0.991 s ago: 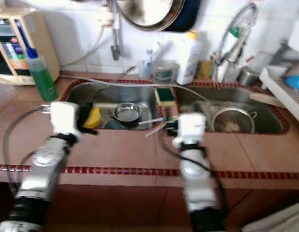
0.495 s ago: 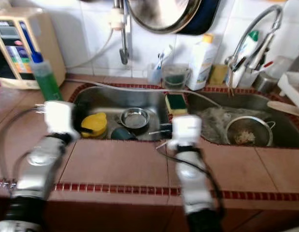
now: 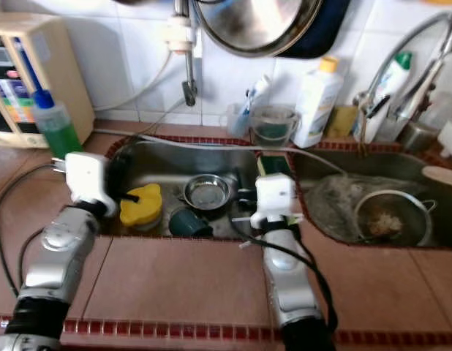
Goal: Kitchen organization
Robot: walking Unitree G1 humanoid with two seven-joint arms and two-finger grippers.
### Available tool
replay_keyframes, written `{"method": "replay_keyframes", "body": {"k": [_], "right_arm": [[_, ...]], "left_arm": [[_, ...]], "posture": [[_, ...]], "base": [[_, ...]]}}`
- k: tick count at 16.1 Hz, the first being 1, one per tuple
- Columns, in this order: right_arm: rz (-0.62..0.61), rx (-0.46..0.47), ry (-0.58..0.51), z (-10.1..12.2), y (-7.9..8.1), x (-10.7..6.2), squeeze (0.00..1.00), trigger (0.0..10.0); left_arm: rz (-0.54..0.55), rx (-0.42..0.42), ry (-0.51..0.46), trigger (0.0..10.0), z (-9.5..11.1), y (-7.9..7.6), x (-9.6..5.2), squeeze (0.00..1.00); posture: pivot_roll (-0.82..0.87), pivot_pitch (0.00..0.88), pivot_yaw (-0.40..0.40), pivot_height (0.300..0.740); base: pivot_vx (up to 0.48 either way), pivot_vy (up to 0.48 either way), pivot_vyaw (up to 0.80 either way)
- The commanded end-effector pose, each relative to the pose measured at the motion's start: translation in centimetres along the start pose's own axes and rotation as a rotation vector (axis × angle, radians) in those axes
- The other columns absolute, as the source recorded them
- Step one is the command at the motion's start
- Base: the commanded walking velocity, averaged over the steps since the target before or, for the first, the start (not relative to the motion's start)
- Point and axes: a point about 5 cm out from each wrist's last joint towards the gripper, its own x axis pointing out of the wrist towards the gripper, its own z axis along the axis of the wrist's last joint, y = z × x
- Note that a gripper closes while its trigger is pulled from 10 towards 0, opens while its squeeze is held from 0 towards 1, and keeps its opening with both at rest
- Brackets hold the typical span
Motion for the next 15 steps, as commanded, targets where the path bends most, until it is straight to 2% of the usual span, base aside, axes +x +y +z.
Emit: {"method": "replay_keyframes", "body": {"k": [1,5,10,14,15], "right_arm": [[-0.003,-0.015,0.017,-0.1,-1.0,-0.4,0.0,10.0],[0.1,0.003,0.092,-0.6,-1.0,-1.9,0.0,10.0],[0.232,0.003,0.097,0.6,-0.9,-3.5,0.0,10.0],[0.347,0.051,0.109,1.6,-0.3,-4.7,0.0,10.0],[0.389,0.086,0.116,1.9,-0.1,-5.0,0.0,10.0]], "left_arm": [[-0.027,-0.01,-0.015,10.0,0.3,-1.0,0.3,0.0],[-0.108,0.021,0.055,10.0,-0.1,-1.3,0.4,0.0],[-0.252,0.087,0.195,10.0,-1.2,-2.1,0.5,0.0],[-0.28,0.1,0.256,10.0,-1.7,-2.7,0.6,0.0],[-0.276,0.101,0.272,10.0,-1.8,-2.7,0.7,0.0]], "posture": [[-0.11,0.007,-0.014,0.74],[-0.12,0.031,-0.002,0.74],[-0.14,0.058,0.029,0.74],[-0.16,0.068,0.04,0.74],[-0.16,0.069,0.042,0.74]], "base": [[0.0,0.0,0.0],[0.0,0.0,0.0],[0.0,0.0,0.0],[0.0,0.0,0.0],[0.0,0.0,0.0]]}}
